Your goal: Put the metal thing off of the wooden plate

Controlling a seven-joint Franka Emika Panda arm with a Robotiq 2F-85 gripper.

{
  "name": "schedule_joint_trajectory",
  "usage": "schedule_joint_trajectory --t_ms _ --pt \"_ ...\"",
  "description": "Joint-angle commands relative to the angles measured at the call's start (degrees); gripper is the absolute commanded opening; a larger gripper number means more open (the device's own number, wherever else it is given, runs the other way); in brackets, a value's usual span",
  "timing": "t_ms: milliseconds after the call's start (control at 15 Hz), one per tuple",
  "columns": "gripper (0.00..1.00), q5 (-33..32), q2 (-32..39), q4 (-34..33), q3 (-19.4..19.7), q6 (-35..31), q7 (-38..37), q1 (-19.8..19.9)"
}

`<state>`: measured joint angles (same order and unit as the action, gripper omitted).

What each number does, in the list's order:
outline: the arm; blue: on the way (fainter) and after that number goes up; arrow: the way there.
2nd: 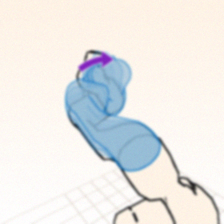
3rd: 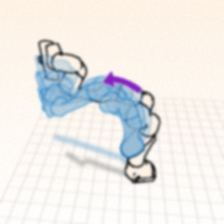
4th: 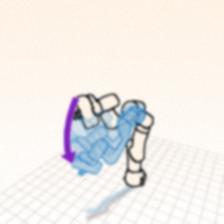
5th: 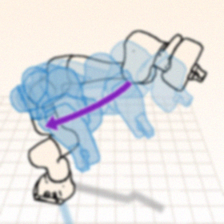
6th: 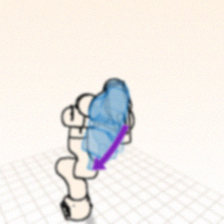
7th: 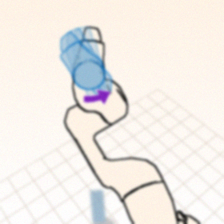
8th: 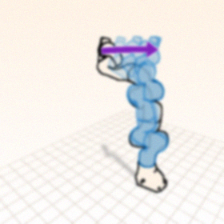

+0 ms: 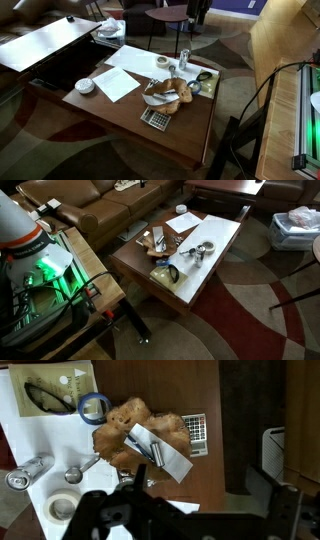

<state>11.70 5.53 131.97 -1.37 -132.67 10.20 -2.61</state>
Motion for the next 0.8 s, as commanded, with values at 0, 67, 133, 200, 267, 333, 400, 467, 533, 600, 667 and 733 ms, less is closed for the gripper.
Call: schedule_joint_trajectory --t_ms 0,67,133,200,267,333,400,467,533,600,667,733 --pt "1.0 2.3 12.73 -7.98 0.05 -0.93 2.51 2.49" --pt "1.0 2.51 15.17 -9.5 -0.36 -0.97 1.92 2.95" --pt "1.0 2.67 16.71 -11.09 -1.11 1.19 2.03 3.28" --pt "1.0 0.87 12.22 -6.97 -0.68 -0.65 1.21 3.3" --pt "1.0 0.9 14.4 -8.38 -0.95 -0.61 1.17 3.48" --pt "1.0 0.94 15.86 -9.41 -1.18 -0.6 1.15 3.5" --pt "1.0 0.99 16.62 -10.09 -1.39 -0.55 1.14 3.49" --pt "1.0 1.04 16.86 -10.45 -1.49 -0.43 1.14 3.48" --pt "1.0 1.07 16.82 -10.63 -1.5 -0.28 1.14 3.47" --pt "1.0 1.09 16.73 -10.68 -1.5 -0.22 1.15 3.47" --pt "1.0 1.0 20.0 -12.82 -1.34 -1.48 2.12 3.88" --pt "1.0 0.83 21.54 -13.68 -1.2 -2.14 1.95 3.95"
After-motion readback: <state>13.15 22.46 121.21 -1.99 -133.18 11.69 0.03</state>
